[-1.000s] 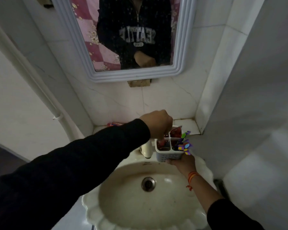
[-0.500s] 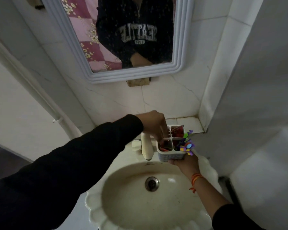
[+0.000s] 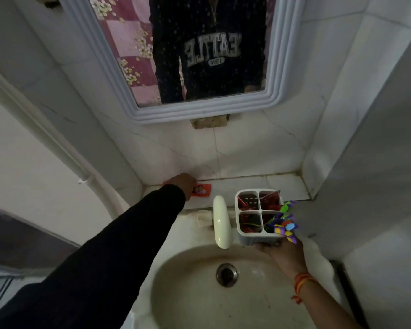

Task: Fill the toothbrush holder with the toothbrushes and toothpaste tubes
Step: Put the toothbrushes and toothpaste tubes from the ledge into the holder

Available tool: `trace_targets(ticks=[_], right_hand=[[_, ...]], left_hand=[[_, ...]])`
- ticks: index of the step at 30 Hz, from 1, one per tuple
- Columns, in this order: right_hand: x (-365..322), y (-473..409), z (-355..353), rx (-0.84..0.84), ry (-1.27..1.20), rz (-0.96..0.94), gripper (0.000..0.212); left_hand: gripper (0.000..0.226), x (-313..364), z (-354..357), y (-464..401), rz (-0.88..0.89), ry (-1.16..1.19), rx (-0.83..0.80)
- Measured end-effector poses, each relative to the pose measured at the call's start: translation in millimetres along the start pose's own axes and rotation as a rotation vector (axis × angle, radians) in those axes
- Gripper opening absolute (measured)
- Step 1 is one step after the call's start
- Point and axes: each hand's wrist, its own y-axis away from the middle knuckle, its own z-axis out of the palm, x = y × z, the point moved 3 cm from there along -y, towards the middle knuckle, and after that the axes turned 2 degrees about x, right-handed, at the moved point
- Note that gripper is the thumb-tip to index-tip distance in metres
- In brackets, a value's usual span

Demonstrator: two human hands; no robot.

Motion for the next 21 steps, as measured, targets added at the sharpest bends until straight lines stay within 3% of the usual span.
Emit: trace_targets(ticks=[7, 17, 21], right_hand=[[10.1, -4.0, 0.6, -0.011, -0.019, 0.035, 0.052], [5.5, -1.3, 0.3, 0.018, 0.02, 0.033, 0.053], [4.2, -0.6, -0.5, 0.024, 0.043, 0.045, 0.055]], left_hand=[[0.047, 8.0, 17.5, -8.9, -0.095, -0.15, 0.024], [0.034, -1.2, -1.1, 11.6, 0.135, -0.106, 0.152], [0.028, 11.1, -40.8, 42.3, 0.123, 0.09, 0.393]])
